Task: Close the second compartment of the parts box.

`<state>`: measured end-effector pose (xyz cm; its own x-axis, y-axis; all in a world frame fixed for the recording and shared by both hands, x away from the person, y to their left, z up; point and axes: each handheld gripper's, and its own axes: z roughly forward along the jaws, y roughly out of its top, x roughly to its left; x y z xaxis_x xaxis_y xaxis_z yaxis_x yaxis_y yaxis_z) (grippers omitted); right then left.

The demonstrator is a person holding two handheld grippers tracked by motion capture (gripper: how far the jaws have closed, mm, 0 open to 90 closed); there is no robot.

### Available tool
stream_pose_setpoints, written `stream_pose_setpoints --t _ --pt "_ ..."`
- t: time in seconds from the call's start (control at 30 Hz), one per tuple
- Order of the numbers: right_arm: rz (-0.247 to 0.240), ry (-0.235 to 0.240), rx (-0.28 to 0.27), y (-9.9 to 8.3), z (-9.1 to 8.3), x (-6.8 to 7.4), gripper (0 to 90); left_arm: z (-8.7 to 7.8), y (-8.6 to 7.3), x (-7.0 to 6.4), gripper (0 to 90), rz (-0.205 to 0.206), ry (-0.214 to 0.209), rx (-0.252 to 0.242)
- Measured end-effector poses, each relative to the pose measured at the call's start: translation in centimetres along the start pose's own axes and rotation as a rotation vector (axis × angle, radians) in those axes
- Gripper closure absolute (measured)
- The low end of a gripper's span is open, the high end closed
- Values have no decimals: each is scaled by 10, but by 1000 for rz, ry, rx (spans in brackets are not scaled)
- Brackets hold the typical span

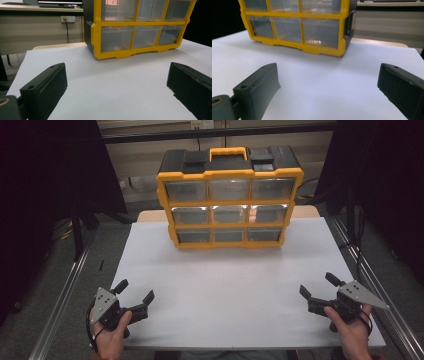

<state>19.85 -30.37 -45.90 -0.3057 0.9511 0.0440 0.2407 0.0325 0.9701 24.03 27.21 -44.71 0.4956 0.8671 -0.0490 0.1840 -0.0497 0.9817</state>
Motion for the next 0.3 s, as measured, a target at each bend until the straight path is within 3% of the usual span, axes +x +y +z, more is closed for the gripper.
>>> stream_pose_setpoints --t 0.07,0.17,0.2,0.3 --pt "23 -5 -2 0 1 -2 35 0 1 -1 31 16 -10 -1" --pt "12 -15 -9 1 2 -1 37 1 1 -1 31 3 -8 7" --pt "6 -6 0 1 3 0 36 3 0 -1 31 -24 -14 -5" --pt "2 0 -9 2 4 2 34 3 0 -1 32 -19 -7 -1"
